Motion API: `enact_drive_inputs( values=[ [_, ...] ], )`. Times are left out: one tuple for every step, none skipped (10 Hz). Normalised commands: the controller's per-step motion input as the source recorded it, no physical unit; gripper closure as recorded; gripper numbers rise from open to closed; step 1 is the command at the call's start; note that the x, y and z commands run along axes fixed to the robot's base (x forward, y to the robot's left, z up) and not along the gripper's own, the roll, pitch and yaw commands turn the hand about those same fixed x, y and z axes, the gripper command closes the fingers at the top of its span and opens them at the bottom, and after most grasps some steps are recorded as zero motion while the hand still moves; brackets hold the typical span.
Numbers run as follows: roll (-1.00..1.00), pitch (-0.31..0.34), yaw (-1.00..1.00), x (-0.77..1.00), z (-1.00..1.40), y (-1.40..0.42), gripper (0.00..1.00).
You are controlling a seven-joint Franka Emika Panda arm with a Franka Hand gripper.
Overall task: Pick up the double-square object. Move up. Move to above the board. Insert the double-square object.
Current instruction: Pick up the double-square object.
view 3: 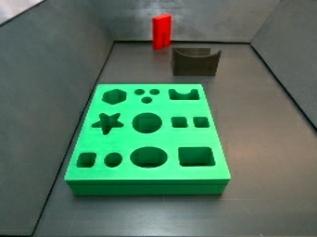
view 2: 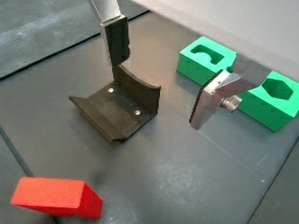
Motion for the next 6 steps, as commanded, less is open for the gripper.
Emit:
enact_drive_inputs(
  values=[
    [-0.05, -0.033, 0.07, -0.17, 0.01, 0.34, 0.0],
    [-0.17, -0.074, 0.55, -0.24, -0.34, 0.59, 0.0],
    [-0.03, -0.094, 0.83, -0.03, -0.24, 0.35, 0.0],
    [-0.04, -0.07, 0.78, 0.0, -0.19, 0.28, 0.0],
    [-0.08, -0.081, 0.75, 0.08, -0.19, 0.15, 0.0],
    [-0.1, -0.076, 0.75, 0.14, -0.07, 0.05, 0.0]
  ],
)
